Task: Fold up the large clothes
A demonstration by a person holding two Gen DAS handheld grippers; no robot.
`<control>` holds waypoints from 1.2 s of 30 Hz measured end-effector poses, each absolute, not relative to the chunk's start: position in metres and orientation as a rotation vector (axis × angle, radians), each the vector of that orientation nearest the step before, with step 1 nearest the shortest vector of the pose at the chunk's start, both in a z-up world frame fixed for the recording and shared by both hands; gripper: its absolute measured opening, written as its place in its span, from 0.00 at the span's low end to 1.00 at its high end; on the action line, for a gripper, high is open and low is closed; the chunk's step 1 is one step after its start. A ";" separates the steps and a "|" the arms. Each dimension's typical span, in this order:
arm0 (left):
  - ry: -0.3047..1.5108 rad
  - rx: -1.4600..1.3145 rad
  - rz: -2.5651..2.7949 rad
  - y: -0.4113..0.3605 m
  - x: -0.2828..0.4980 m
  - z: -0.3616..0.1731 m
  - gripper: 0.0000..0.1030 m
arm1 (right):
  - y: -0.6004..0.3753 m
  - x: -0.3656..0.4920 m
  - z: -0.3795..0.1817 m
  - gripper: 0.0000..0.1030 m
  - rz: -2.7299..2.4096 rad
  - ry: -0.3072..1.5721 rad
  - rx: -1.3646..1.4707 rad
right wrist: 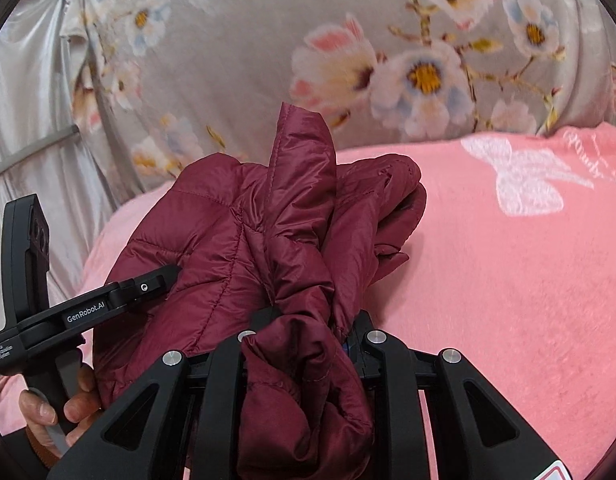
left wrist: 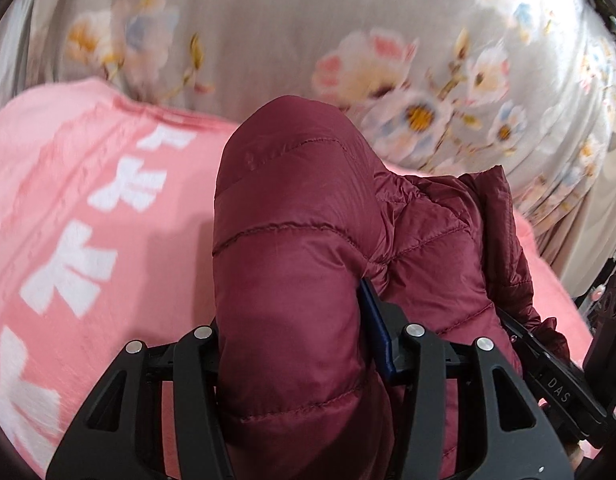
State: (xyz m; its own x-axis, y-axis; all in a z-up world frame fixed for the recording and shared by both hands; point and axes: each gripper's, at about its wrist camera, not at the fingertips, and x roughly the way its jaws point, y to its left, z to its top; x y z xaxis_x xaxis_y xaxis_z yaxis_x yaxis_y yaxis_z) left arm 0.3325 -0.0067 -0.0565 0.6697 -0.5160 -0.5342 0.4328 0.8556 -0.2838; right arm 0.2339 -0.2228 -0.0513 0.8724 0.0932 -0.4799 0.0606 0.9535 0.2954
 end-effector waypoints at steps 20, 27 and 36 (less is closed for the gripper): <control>0.710 0.094 -0.146 -0.028 0.264 -0.044 0.76 | -0.207 0.162 -0.023 0.15 -0.206 0.513 0.155; 0.737 0.115 -0.118 -0.034 0.251 -0.050 0.76 | -0.196 0.179 -0.040 0.02 -0.200 0.618 0.119; 0.771 0.072 -0.141 -0.029 0.255 -0.072 0.78 | -0.196 0.188 -0.070 0.01 -0.218 0.699 0.087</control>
